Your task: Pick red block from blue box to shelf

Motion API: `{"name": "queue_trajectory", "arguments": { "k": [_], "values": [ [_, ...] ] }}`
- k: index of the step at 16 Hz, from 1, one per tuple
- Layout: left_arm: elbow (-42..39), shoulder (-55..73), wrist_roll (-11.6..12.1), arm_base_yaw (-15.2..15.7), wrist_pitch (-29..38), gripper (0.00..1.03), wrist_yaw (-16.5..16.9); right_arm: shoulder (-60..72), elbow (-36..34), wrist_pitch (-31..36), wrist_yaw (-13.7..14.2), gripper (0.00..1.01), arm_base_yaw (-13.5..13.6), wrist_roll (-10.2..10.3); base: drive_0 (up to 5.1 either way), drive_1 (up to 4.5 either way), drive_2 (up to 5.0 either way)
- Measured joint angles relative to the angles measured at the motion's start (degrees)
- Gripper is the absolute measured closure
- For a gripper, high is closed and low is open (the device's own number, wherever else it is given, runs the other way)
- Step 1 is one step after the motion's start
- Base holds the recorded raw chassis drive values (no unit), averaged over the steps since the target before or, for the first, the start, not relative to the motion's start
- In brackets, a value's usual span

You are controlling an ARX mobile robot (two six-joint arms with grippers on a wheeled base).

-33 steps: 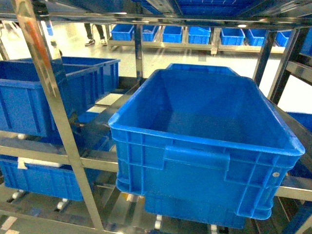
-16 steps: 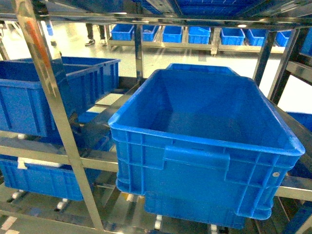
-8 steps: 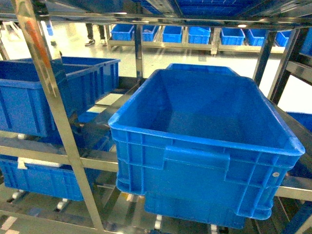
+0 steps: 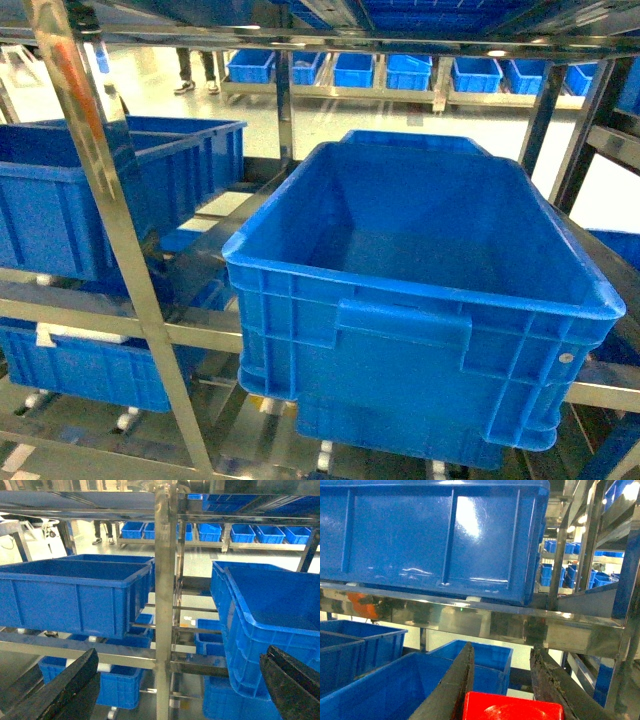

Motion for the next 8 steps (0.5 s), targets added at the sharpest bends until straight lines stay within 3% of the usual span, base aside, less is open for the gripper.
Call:
{"name": "queue_trajectory", "arguments": {
  "k": [8],
  "values": [
    [0.00, 0.00, 0.00, 0.00, -0.02, 0.05, 0.00, 0.00, 0.00, 0.00, 0.00, 0.73, 0.00, 0.00, 0.0, 0.00, 0.0]
  ]
}}
